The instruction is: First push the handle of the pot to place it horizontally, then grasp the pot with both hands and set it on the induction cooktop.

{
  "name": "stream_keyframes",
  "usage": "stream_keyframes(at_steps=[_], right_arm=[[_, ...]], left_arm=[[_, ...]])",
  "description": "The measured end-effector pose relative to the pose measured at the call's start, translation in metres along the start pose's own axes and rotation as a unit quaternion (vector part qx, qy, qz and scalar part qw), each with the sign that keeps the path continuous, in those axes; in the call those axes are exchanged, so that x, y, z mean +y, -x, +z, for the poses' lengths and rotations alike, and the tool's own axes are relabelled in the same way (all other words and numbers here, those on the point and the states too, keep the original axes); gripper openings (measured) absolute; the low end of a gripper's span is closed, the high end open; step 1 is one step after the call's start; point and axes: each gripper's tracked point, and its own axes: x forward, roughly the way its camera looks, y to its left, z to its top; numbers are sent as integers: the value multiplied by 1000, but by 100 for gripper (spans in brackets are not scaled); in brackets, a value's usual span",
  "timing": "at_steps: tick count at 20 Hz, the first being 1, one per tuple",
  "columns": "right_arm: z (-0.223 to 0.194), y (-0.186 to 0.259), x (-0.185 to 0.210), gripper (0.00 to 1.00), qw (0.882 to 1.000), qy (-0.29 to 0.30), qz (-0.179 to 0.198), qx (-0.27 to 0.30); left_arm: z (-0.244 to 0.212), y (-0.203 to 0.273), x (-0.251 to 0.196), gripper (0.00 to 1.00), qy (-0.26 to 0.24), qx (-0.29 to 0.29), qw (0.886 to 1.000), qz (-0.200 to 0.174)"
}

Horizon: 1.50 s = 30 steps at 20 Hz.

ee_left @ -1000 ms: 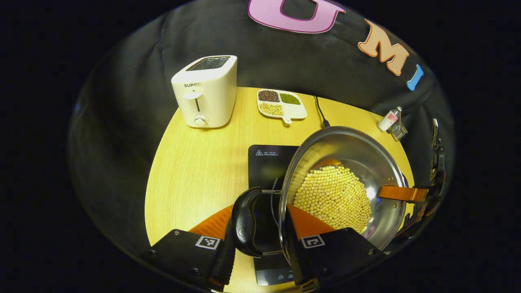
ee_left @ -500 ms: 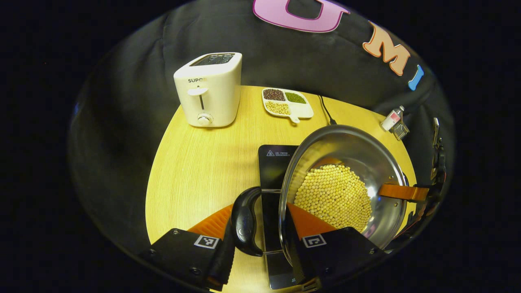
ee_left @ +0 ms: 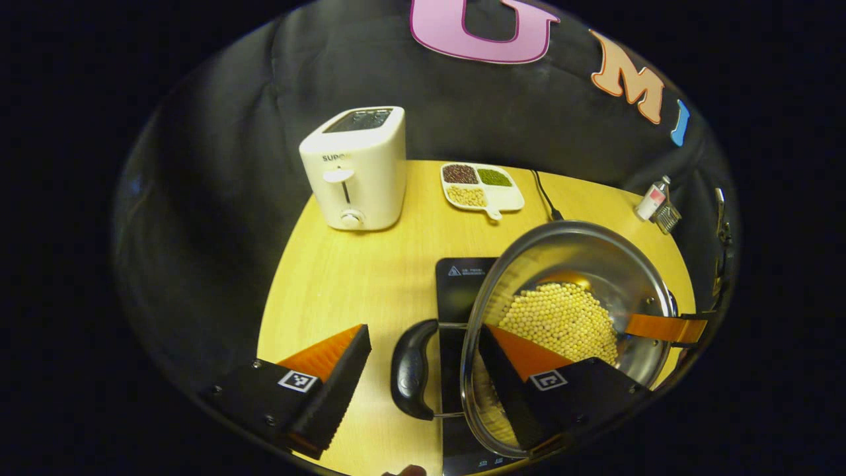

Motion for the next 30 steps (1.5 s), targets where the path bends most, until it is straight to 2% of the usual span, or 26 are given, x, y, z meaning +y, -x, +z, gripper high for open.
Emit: stream_keyframes(at_steps=[1, 2, 3, 5, 6, 8, 12, 14, 15, 16, 17, 21, 22, 23, 24, 26, 27, 28, 29, 30], right_arm=[[6, 3, -3, 100, 1000, 6, -2, -14], [12, 6, -6, 100, 1000, 11, -5, -28], [18, 10, -10, 93, 999, 13, -7, -38], [25, 19, -17, 92, 999, 12, -13, -49], [29, 25, -22, 100, 998, 12, -15, -55], [39, 37, -27, 100, 997, 10, -14, -73], [53, 74, -33, 100, 994, 4, -8, -108], [59, 97, -37, 100, 991, 15, -9, -132], [65, 110, -37, 92, 989, 23, -7, -148], [71, 125, -37, 100, 986, 30, -5, -165], [79, 140, -35, 92, 982, 40, 1, -183], [104, 204, -22, 92, 963, 77, 34, -258], [107, 217, -22, 100, 958, 86, 40, -271], [111, 231, -24, 100, 953, 98, 46, -283], [116, 247, -28, 92, 948, 110, 48, -296], [127, 278, -45, 92, 935, 133, 44, -326], [131, 294, -57, 100, 930, 144, 39, -337], [135, 309, -69, 100, 925, 152, 36, -347], [139, 323, -81, 93, 920, 158, 35, -356], [139, 333, -91, 93, 916, 164, 30, -365]], left_arm=[[1, 3, -1, 100, 2, -3, 1000, -1], [0, 6, -1, 100, 7, -9, 1000, -2], [3, 11, 0, 100, 14, -18, 1000, -1], [2, 19, 1, 98, 33, -30, 999, 1], [0, 24, -1, 98, 43, -37, 998, 0], [-5, 34, -4, 98, 59, -43, 997, -1], [-15, 54, -4, 98, 57, -44, 997, 25], [-8, 71, -8, 98, 55, -65, 996, 37], [-1, 82, -10, 98, 49, -82, 994, 45], [5, 94, -13, 98, 39, -100, 993, 53], [12, 107, -19, 98, 29, -120, 991, 60], [35, 147, -76, 100, 9, -190, 981, 50], [38, 157, -90, 98, 5, -206, 977, 54], [45, 167, -103, 97, 2, -223, 973, 60], [50, 176, -119, 97, 5, -242, 968, 63], [64, 196, -160, 97, 22, -277, 959, 56], [68, 206, -181, 97, 31, -290, 955, 51], [70, 217, -200, 97, 37, -305, 951, 47], [74, 229, -216, 97, 39, -319, 946, 48], [76, 239, -229, 97, 38, -335, 940, 54]])
